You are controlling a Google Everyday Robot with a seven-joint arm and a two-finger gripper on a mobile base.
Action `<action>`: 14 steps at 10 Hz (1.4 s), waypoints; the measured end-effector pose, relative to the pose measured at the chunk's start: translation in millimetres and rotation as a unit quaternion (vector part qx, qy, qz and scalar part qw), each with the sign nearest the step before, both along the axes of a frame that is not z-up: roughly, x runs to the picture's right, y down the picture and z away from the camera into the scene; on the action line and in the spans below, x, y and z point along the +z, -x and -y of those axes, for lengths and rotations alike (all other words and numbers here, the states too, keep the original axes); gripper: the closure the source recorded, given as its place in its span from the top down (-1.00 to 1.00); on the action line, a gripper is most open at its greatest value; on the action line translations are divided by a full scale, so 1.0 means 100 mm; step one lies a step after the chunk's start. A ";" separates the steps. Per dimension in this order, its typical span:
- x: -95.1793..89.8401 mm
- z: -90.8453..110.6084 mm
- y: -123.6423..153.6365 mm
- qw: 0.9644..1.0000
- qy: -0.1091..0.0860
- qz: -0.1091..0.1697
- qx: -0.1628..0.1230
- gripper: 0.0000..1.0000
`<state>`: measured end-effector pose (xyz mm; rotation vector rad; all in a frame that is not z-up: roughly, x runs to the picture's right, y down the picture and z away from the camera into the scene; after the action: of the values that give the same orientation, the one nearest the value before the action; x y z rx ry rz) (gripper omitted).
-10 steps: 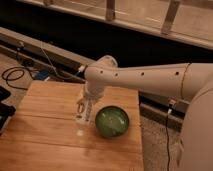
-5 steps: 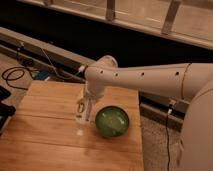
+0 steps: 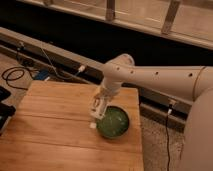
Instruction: Place the bottle in the ceramic bowl
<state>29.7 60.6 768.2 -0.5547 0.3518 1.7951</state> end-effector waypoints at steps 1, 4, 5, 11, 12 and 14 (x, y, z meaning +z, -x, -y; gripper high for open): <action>0.10 -0.16 -0.21 1.000 0.014 -0.020 0.016 -1.00; 0.39 -0.64 -0.76 0.994 0.046 -0.061 0.078 -0.94; 0.42 -0.71 -0.82 0.993 0.050 -0.063 0.086 -0.94; 0.42 -0.71 -0.79 0.993 0.050 -0.061 0.084 -0.23; 0.42 -0.71 -0.79 0.993 0.050 -0.061 0.084 -0.04; 0.42 -0.70 -0.79 0.993 0.050 -0.061 0.084 0.38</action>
<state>108.5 131.0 810.0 -0.5593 0.4939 1.9881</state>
